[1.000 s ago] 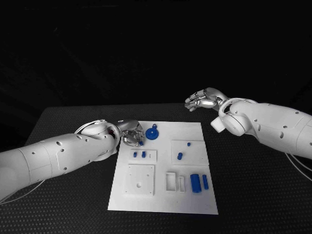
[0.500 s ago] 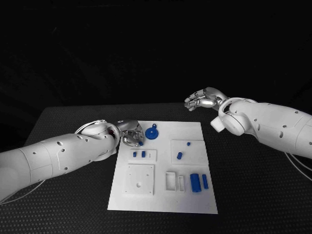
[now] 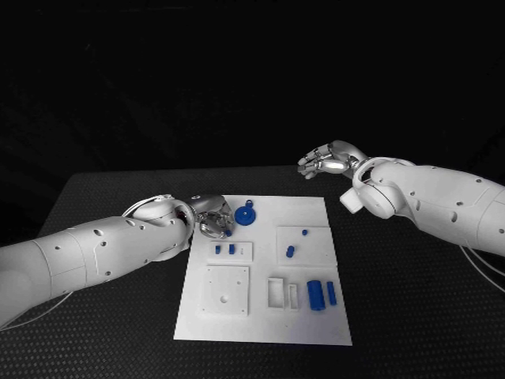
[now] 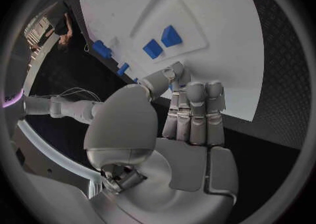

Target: Assemble the parts on the task board

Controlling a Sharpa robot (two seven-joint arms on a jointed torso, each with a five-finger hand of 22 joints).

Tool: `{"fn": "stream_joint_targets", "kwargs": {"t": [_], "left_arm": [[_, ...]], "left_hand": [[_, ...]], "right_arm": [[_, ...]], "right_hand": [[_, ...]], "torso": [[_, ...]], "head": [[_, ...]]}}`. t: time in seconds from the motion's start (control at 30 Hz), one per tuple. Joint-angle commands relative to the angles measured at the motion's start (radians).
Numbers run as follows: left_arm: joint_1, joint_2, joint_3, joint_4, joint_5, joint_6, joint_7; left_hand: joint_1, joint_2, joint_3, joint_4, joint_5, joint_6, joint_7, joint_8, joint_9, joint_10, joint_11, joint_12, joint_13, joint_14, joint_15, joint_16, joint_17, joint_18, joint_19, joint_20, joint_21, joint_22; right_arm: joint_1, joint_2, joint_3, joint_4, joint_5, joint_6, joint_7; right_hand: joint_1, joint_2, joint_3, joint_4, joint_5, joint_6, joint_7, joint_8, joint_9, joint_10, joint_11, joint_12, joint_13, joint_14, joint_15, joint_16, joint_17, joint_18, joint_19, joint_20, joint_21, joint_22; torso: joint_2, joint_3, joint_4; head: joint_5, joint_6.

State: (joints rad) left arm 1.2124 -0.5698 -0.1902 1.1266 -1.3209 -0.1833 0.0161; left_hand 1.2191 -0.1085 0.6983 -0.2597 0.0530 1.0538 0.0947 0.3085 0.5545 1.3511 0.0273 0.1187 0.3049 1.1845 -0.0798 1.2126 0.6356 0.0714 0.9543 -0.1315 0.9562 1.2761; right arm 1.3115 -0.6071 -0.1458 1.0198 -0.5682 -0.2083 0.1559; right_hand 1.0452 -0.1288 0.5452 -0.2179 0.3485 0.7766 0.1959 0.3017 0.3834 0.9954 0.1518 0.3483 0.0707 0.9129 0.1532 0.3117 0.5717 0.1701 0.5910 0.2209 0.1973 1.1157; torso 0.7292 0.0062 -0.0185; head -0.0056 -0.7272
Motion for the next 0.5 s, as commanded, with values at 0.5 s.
{"fn": "stream_joint_targets", "kwargs": {"t": [0.5], "left_arm": [[-0.003,0.000,-0.005,0.003,0.003,0.053,-0.012]], "left_hand": [[-0.008,0.002,-0.003,0.006,0.001,-0.029,0.016,-0.020,-0.008,-0.002,0.004,-0.012,0.001,-0.013,0.000,0.001,-0.003,0.006,-0.017,-0.042,-0.011,0.006]], "right_arm": [[0.000,-0.001,0.001,0.003,-0.003,0.010,0.007]], "right_hand": [[-0.009,0.001,-0.005,-0.002,0.003,-0.005,0.020,0.004,-0.001,-0.002,0.003,-0.003,-0.001,-0.008,0.000,-0.006,-0.001,0.020,-0.001,0.001,-0.008,0.002]], "torso": [[0.000,0.0000,0.0009]], "head": [[-0.006,-0.003]]}}
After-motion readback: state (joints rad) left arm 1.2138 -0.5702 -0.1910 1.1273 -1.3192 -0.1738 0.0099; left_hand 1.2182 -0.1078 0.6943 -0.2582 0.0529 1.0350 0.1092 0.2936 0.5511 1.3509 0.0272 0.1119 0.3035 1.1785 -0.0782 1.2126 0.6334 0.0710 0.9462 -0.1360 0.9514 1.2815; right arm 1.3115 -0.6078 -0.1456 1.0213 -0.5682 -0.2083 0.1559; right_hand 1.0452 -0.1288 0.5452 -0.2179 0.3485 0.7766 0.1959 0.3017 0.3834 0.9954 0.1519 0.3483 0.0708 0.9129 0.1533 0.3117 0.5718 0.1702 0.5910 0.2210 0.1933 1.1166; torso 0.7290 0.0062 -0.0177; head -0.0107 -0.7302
